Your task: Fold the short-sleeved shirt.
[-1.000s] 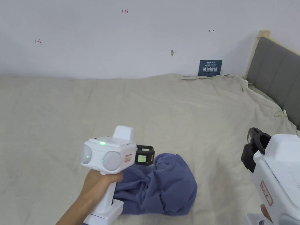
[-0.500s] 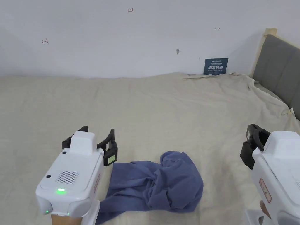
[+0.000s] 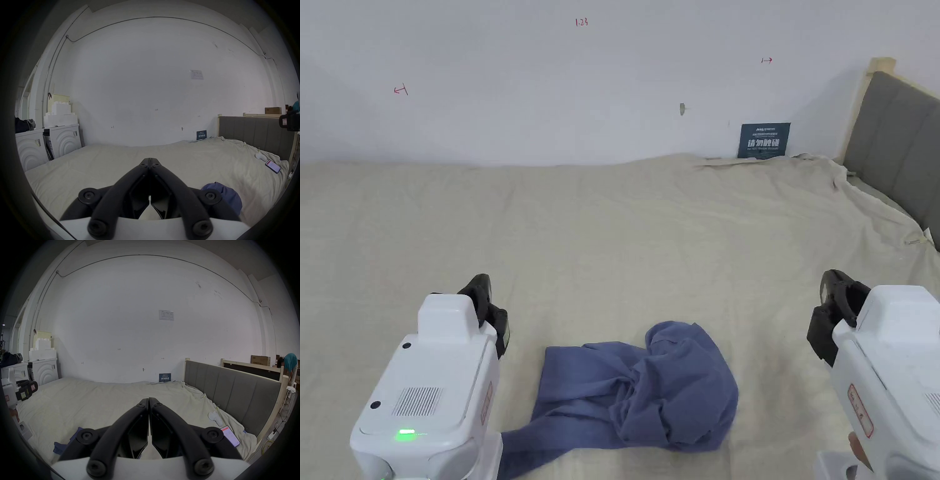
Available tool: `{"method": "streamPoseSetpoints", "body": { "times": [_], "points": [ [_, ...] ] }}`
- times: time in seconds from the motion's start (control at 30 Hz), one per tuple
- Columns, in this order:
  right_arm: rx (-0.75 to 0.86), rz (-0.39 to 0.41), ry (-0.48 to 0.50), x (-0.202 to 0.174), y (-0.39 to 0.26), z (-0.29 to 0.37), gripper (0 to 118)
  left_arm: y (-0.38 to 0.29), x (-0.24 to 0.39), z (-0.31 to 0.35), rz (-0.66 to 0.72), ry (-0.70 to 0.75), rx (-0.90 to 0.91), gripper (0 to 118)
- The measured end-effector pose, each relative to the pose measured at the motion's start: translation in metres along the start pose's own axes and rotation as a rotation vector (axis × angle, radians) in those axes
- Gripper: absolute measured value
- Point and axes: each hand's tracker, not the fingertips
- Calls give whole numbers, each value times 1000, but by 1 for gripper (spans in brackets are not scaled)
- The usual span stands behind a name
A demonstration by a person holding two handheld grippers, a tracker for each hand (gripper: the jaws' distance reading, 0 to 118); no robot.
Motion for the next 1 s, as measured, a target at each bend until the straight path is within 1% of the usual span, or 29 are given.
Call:
{"method": "streamPoseSetpoints", "body": {
  "times": [0.2, 0.3, 0.47, 0.53, 0.67, 0.7, 0.77, 0.83, 0.87, 0.9, 0.93, 0.97, 1.0],
  "points": [
    [-3, -2, 0, -5, 2, 1, 0, -1, 0, -5, -6, 1, 0, 0],
    [-7, -1, 0, -6, 2, 1, 0, -5, -1, -10, -14, -9, -42, 0],
    [-20, -3, 4, -6, -1, -4, 0, -22, -2, -29, -4, -72, -295, 0],
    [-26, -4, 5, -6, -3, -6, 0, -35, -2, -38, 1, -93, -442, 0],
    [-39, -3, 13, -6, -8, -11, 0, -68, -8, -49, 62, -93, -635, 0],
    [-42, -2, 14, -7, -9, -12, 0, -76, -10, -52, 87, -95, -687, 2],
    [-49, 0, 18, -9, -10, -13, 0, -92, -14, -56, 117, -104, -759, 22],
    [-58, 0, 23, -10, -13, -16, 0, -105, -19, -55, 137, -120, -802, 55],
    [-62, -1, 24, -10, -15, -17, 0, -110, -20, -57, 138, -128, -838, 63],
    [-67, -2, 25, -10, -16, -18, 0, -117, -20, -60, 132, -128, -877, 63],
    [-71, -3, 27, -11, -18, -19, 0, -123, -20, -59, 118, -127, -917, 87],
    [-77, -4, 29, -11, -19, -20, 0, -128, -20, -59, 105, -122, -929, 100],
    [-82, -5, 30, -12, -21, -21, 0, -133, -19, -59, 90, -122, -932, 105]
  ]
}}
